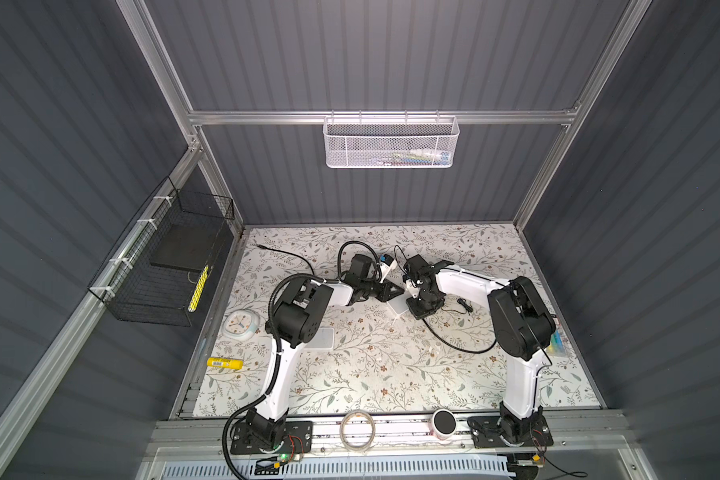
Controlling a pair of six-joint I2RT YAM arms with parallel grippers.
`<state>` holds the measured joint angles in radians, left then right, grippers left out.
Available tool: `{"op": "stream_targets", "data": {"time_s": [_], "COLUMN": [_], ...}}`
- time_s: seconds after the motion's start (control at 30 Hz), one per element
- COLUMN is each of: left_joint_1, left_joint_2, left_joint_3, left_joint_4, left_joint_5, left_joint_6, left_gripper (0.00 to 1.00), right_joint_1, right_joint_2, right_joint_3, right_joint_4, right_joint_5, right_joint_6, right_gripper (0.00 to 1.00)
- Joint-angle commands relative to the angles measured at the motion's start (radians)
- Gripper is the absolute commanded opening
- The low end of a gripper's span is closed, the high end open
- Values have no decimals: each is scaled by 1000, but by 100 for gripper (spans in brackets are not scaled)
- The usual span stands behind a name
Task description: Insert the plug into the switch port
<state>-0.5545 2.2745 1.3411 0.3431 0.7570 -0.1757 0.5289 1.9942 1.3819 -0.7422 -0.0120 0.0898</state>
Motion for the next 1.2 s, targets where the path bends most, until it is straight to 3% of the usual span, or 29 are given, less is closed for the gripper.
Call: {"op": "stream_targets", "data": {"time_s": [0.0, 0.7, 1.17], "left_joint_1": [-170, -214, -217], "left_joint_2": [111, 152, 166], "left_joint_3": [-110, -86, -75], "left_joint_4": [-433, -507, -521], "left_joint_5": [323, 328, 343], "left_joint_6": [33, 87, 96], "left_gripper": [16, 14, 14], "right_joint_1": [-6, -17, -19], "right_joint_2": [4, 58, 79], "right_joint_3": [87, 208, 291], "right_joint_4": [655, 634, 638], "right_joint_5": [-4, -117, -71], "right_joint_6": [12, -140, -152], "right_gripper": [0, 0, 0]}}
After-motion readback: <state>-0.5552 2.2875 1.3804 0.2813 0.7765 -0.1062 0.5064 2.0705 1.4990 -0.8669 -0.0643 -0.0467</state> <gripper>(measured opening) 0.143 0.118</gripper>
